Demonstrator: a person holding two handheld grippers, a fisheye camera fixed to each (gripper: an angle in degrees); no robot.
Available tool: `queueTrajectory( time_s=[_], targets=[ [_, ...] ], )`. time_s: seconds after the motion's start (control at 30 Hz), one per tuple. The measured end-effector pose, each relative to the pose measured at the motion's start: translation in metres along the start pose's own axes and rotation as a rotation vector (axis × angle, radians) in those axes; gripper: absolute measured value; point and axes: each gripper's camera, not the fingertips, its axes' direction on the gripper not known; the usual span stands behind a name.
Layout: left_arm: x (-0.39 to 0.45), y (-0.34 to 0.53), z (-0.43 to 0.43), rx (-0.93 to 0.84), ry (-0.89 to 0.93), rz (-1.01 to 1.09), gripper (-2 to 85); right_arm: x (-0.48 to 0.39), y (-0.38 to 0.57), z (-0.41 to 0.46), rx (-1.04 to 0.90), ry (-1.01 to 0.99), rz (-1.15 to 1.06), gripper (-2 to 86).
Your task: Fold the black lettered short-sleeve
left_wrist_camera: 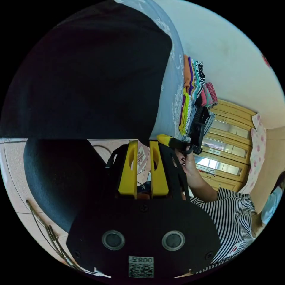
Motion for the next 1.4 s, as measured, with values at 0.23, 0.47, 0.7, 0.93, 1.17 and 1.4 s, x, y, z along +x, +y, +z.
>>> queueTrajectory(
  time_s=[0.23, 0.47, 0.7, 0.93, 1.17, 1.4],
  targets=[
    [-0.017, -0.008, 0.014, 0.017, 0.036, -0.053, 3.9, 0.053, -0.004, 0.014, 0.007, -0.103, 0.080, 7.2],
    [-0.030, 0.005, 0.011, 0.044, 0.118, -0.015, 2.0, 0.097, -0.010, 0.026, 0.035, -0.214, 0.137, 8.1],
    [-0.050, 0.021, 0.004, 0.078, 0.219, 0.002, 1.3, 0.121, -0.022, 0.049, 0.041, -0.330, 0.161, 8.5],
    [-0.065, 0.034, -0.003, 0.082, 0.191, 0.031, 1.8, 0.135, -0.034, 0.062, 0.028, -0.363, 0.159, 5.0],
    [-0.100, 0.081, -0.054, 0.231, 0.226, 0.030, 3.6, 0.132, -0.043, 0.049, 0.038, -0.371, 0.118, 2.3],
    [-0.189, 0.138, -0.126, 0.543, 0.363, -0.129, 7.7, 0.117, -0.061, 0.030, 0.051, -0.417, 0.056, 1.8]
  ],
)
